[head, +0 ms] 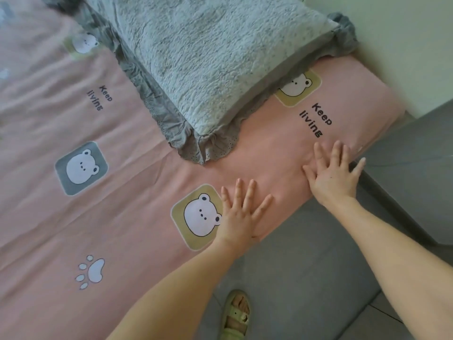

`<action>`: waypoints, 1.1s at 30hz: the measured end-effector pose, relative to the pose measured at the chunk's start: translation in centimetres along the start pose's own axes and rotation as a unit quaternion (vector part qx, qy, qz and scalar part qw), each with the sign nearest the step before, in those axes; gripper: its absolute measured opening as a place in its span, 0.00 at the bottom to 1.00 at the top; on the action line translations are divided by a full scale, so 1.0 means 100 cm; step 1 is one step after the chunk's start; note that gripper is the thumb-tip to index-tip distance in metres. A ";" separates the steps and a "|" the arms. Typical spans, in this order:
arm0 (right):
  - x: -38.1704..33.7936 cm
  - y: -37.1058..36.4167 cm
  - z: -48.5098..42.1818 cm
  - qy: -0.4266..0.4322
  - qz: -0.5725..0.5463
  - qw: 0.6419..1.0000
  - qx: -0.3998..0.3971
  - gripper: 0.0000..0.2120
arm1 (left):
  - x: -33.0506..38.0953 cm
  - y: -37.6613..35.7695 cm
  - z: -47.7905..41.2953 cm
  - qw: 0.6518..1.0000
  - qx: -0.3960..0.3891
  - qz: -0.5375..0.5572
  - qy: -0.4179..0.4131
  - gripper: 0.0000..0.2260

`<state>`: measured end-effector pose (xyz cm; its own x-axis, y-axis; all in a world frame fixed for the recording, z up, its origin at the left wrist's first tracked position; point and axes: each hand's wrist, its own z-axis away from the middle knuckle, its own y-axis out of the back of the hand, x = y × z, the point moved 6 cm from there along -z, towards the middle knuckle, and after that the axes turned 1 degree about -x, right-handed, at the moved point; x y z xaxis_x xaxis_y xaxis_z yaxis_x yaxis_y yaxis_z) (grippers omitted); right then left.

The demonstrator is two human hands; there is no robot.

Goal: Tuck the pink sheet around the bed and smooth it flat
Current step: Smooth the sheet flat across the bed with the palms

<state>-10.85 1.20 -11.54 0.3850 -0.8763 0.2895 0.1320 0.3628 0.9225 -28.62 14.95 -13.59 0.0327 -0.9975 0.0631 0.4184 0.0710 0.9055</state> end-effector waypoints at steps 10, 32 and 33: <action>-0.133 0.189 0.047 0.174 -0.072 0.973 0.134 0.18 | -0.138 0.106 0.105 0.990 0.088 0.101 0.031 0.27; -0.420 0.454 0.240 0.462 -0.247 0.850 0.061 0.23 | -0.425 0.211 0.532 0.849 0.268 0.159 0.426 0.17; -0.436 0.444 0.231 0.460 -0.253 0.850 0.041 0.23 | -0.436 0.195 0.531 0.841 0.268 0.173 0.438 0.17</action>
<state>-42.91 48.14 22.67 0.8544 -0.2814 -0.4368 0.4437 -0.0423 0.8952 -70.06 59.62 23.56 0.8220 -0.5161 0.2408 -0.2150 0.1105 0.9704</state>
